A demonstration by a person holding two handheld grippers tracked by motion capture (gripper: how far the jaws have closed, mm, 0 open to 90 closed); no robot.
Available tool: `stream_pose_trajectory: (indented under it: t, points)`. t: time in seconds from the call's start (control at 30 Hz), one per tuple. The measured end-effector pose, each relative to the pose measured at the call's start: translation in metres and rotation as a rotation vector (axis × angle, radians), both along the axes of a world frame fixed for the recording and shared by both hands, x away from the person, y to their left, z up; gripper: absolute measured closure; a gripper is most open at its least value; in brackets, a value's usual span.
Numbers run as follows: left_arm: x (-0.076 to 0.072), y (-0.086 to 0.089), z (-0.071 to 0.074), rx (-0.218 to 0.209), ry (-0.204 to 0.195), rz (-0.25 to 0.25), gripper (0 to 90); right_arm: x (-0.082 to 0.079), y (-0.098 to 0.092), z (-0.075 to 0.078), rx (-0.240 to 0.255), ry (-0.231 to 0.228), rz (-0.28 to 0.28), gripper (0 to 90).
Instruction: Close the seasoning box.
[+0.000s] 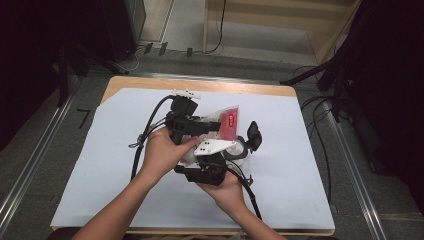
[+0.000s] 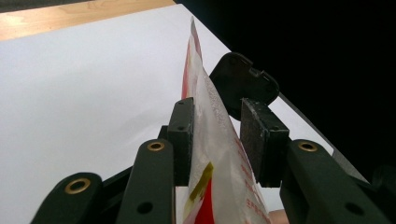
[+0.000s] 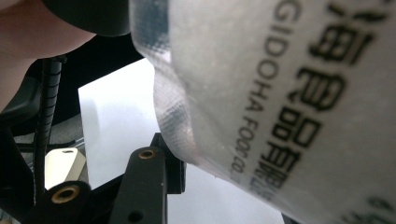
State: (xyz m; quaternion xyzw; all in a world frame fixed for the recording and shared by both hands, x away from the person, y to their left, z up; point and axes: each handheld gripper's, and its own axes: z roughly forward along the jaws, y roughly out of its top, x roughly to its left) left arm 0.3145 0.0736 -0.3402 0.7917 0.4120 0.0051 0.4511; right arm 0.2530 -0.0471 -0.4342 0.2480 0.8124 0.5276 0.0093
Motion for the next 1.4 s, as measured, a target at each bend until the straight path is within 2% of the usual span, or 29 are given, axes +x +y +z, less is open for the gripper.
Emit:
stream_pose_trajectory:
  t: [0.23, 0.77, 0.87, 0.97, 1.1, 1.13, 1.33, 1.4]
  points:
    - [0.0006, -0.0023, -0.0007, -0.007, -0.003, -0.008, 66.3, -0.0001, -0.0018, -0.0001, -0.001, 0.001, -0.005, 63.6]
    - [-0.0001, -0.0036, 0.0015, 0.016, -0.001, -0.019, 66.1, -0.0015, -0.0029, 0.0003, 0.003, 0.004, -0.009, 63.6]
    - [-0.0013, -0.0050, 0.0015, 0.003, -0.004, -0.014, 66.0, -0.0021, -0.0028, 0.0007, 0.005, 0.003, -0.009, 63.5]
    - [-0.0025, -0.0055, 0.0042, 0.027, 0.000, -0.020, 66.0, -0.0031, -0.0021, 0.0012, 0.012, 0.001, -0.005, 63.6]
    - [-0.0023, -0.0047, 0.0052, 0.033, 0.008, -0.019, 65.9, -0.0047, -0.0012, 0.0023, 0.006, -0.009, 0.000, 63.5]
    - [-0.0022, -0.0048, 0.0047, 0.024, 0.006, -0.018, 65.9, -0.0048, -0.0010, 0.0023, 0.005, -0.010, 0.001, 63.6]
    - [-0.0025, -0.0043, 0.0058, 0.033, 0.008, -0.022, 65.7, -0.0056, -0.0006, 0.0027, 0.009, -0.004, 0.000, 63.6]
    - [-0.0030, -0.0049, 0.0054, 0.020, 0.004, -0.021, 65.7, -0.0060, -0.0004, 0.0030, 0.010, -0.004, 0.000, 63.6]
